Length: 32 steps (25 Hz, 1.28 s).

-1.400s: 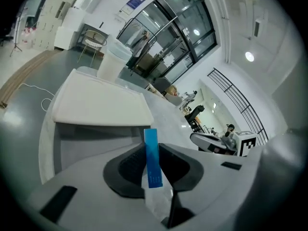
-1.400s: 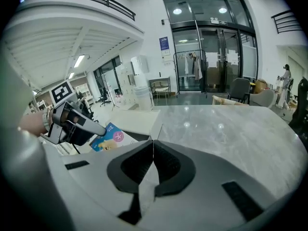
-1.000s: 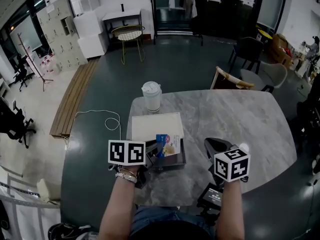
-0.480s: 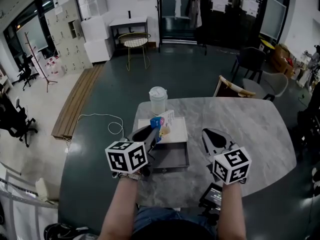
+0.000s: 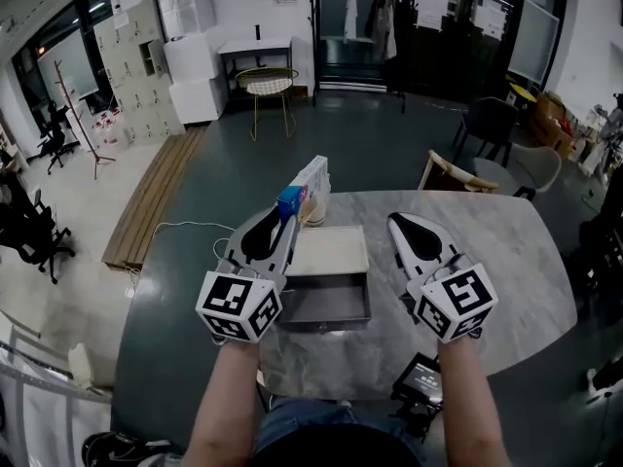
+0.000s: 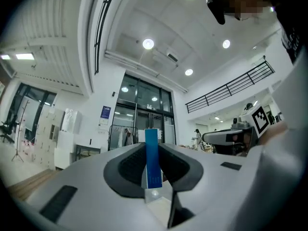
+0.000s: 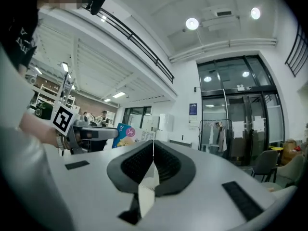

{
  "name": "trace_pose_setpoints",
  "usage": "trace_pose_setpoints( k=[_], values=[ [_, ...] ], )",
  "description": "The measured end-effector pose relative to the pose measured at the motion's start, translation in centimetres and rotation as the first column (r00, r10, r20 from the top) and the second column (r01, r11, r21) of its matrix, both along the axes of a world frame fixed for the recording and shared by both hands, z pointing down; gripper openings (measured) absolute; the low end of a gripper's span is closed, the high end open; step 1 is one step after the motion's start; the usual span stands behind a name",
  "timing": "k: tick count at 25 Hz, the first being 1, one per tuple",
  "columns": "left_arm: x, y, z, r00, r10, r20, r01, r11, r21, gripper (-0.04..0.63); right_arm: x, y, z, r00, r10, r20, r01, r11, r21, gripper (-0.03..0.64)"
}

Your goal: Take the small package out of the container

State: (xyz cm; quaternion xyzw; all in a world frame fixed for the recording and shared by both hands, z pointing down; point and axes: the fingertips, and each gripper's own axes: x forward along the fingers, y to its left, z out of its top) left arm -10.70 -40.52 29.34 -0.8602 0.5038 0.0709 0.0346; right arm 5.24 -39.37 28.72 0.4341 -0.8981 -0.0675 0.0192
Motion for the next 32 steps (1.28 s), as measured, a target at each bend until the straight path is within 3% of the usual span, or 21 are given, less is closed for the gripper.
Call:
trace_pose_setpoints(
  k=[4,11,16,21,32],
  values=[
    [-1.1,0.9,-0.9,1.0,-0.024,0.009,0.024,0.998,0.055,0.081,-0.7,0.5,-0.8,0.997,-0.007,-0.074,0.01,0.999,0.04,0.026],
    [-2.9,2.5,-1.8,0.998,-0.069,0.01,0.067,0.992,0.104,0.083,0.9,0.5,-0.9,0.997,0.077,0.018,-0.077,0.997,0.004,0.026],
    [-4.3,4.0,-2.3,0.996,-0.091,-0.024,0.093,0.99,0.105,0.081,1.5,1.6,-1.2,0.99,0.071,0.118,-0.063,0.995,-0.071,0.026],
    [-4.2,4.7,-2.6,0.995,-0.098,-0.031,0.101,0.988,0.114,0.083,2.7,3.4,-2.2,0.989,0.083,0.124,-0.084,0.996,0.007,0.025],
    [-3.5,4.8,-2.3,0.995,-0.095,-0.007,0.095,0.989,0.116,0.083,1.3,3.6,-0.7,0.994,0.055,0.099,-0.057,0.998,0.01,0.025]
  ],
)
